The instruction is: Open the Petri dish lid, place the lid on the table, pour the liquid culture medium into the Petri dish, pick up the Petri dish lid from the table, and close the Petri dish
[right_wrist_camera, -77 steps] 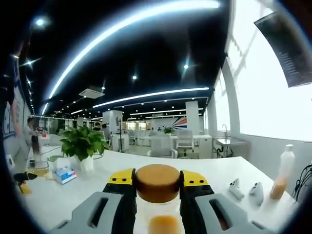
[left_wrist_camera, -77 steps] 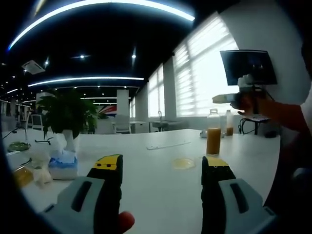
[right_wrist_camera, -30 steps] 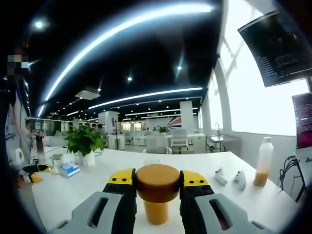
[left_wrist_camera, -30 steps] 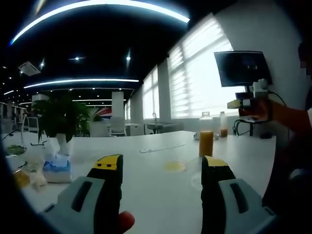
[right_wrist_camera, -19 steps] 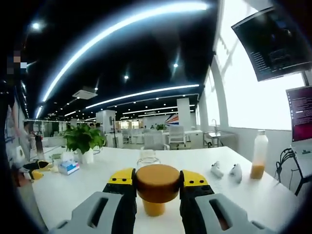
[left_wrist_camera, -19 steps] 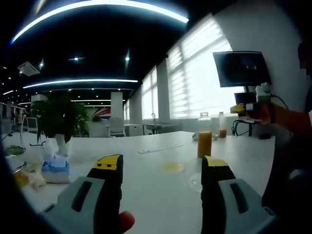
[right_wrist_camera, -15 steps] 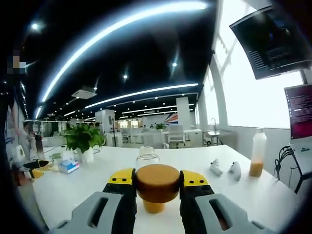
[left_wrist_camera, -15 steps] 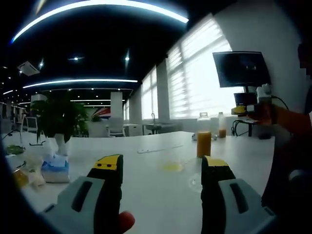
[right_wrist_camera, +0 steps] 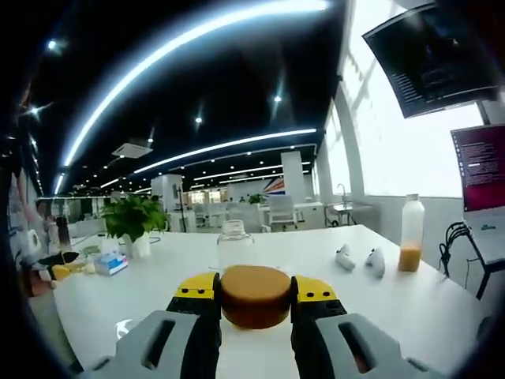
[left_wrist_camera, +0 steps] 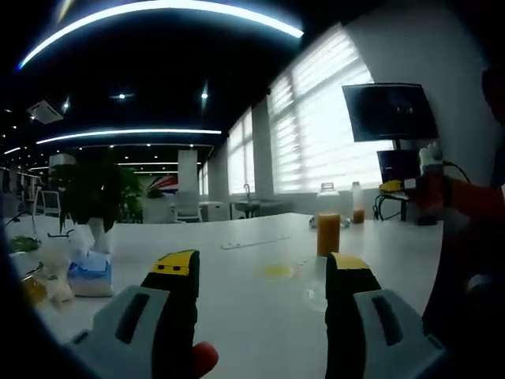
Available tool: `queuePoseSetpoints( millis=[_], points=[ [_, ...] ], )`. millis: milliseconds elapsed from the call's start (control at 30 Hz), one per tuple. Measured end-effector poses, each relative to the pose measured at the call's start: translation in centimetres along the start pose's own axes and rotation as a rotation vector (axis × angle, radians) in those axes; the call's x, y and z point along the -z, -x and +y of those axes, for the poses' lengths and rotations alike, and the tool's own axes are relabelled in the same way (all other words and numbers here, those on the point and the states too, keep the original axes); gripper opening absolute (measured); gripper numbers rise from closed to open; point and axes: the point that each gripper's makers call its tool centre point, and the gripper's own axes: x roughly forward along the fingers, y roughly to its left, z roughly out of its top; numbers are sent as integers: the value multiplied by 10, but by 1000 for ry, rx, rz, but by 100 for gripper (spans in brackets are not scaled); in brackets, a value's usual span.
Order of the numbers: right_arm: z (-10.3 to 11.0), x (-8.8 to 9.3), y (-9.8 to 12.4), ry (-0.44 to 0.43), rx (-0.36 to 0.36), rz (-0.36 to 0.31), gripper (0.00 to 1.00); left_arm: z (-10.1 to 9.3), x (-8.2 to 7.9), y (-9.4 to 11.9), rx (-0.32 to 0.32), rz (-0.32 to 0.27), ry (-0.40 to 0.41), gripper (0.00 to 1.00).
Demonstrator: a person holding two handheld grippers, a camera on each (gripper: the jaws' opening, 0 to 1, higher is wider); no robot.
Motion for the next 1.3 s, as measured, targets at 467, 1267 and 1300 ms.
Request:
queuePoseSetpoints(
  millis=[467,1267,1300],
  points=[
    [-3,16,20,-2,15,17,30,-7,-1,1,14,-8,5,57],
    [-9,59,46,-48,33,76,30,-14,-1,0,14,-8,13,57],
    [-8,61,46,-49,34,79,30,-14,1,0,16,-7,15,57]
  ],
)
